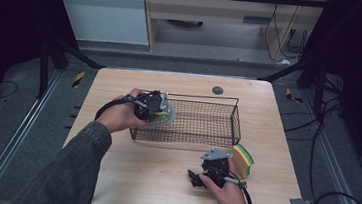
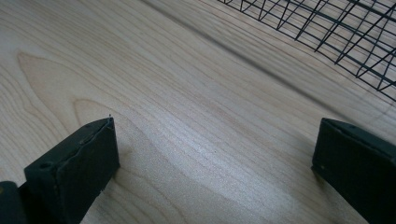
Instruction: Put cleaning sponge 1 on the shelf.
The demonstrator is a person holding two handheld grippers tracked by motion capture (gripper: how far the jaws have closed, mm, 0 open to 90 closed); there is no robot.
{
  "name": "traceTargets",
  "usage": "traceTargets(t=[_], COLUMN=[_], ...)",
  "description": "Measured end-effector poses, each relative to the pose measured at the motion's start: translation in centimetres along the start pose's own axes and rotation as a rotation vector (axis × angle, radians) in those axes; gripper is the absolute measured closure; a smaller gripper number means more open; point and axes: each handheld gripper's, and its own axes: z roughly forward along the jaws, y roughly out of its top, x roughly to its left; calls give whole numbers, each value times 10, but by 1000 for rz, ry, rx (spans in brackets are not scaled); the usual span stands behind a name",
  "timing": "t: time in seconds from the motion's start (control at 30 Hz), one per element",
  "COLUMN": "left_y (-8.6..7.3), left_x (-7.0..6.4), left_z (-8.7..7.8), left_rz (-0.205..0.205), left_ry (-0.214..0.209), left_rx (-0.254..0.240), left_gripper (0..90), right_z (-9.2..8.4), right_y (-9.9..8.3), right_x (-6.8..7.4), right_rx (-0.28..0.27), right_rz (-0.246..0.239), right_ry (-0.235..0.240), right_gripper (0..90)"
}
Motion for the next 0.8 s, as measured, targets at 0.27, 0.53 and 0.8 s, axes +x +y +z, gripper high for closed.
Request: traceTargets(t=[0.27, 0.53, 0.8], left_y=[1, -2, -6], left_x=[-1, 0, 0], left_z=[2, 5, 10], left_rz=[9, 5, -4], left_ry=[-6, -6, -9], left_rx=[4, 18, 29], left_gripper=[706, 706, 706], right_z=[0, 0, 0], right_y=[0, 0, 0], right_x=[0, 0, 0], right_rx=[0, -1, -2], right_rz=[0, 0, 0], right_ry=[0, 0, 0], right_gripper=[7, 7, 7])
